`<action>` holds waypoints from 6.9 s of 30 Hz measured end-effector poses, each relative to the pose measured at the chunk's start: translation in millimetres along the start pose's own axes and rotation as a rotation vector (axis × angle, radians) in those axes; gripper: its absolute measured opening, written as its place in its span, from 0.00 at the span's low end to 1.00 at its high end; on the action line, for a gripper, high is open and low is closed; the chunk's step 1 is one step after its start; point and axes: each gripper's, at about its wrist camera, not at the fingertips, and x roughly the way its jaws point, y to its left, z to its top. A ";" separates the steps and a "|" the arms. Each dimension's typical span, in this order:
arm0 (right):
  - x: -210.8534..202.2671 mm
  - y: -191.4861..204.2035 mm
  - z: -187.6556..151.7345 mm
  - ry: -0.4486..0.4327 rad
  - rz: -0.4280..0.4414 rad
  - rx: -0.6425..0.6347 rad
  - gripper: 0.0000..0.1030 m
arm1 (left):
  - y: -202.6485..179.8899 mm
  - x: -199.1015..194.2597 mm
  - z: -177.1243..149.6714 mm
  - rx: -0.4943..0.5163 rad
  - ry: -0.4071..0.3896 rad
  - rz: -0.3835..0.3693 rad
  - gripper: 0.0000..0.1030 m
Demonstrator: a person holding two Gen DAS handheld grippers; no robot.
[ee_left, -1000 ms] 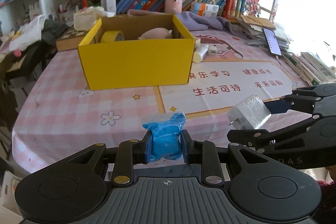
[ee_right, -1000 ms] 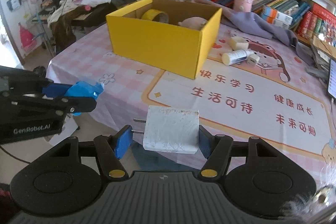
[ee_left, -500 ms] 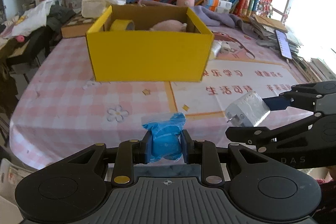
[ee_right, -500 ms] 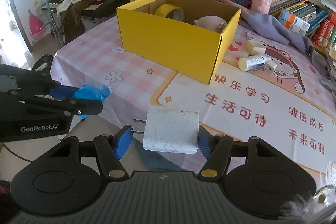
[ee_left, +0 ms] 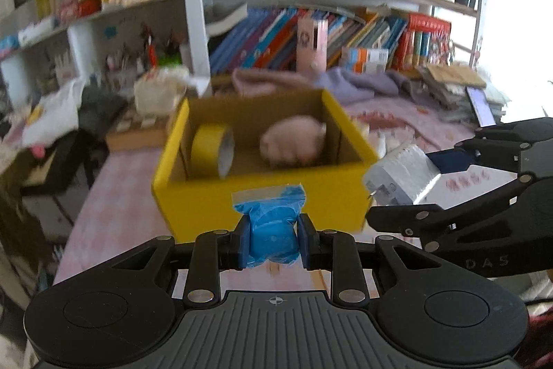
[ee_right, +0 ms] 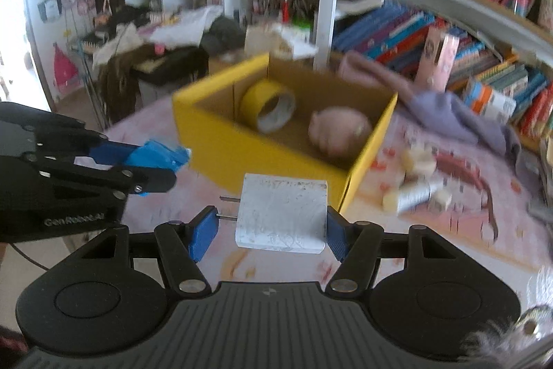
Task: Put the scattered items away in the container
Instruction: 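Lower blue bag into yellow box and open left gripper while right releases charger inside, then raise both open grippers up out of the yellow box, then move left tool toward white spray bottle while right tool approaches small white block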
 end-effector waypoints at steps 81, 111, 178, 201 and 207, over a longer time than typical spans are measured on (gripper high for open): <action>41.2 -61.0 60.0 -0.129 -0.077 -0.093 0.82 | 16.2 25.0 52.0 0.144 -0.043 0.165 0.90; -69.8 -15.0 -73.4 -0.079 -0.220 0.124 0.82 | -44.2 -51.2 -59.1 -0.016 0.058 0.134 0.90; -25.9 -202.5 -86.9 0.068 -0.237 0.281 0.60 | -191.1 106.8 18.8 0.200 0.089 -0.046 0.82; 133.9 -296.0 -32.7 0.133 0.082 0.090 0.57 | -218.1 235.0 68.3 0.203 0.262 0.165 0.81; 165.4 -295.5 -35.9 0.165 0.136 0.004 0.57 | -209.6 254.2 70.9 0.203 0.311 0.174 0.82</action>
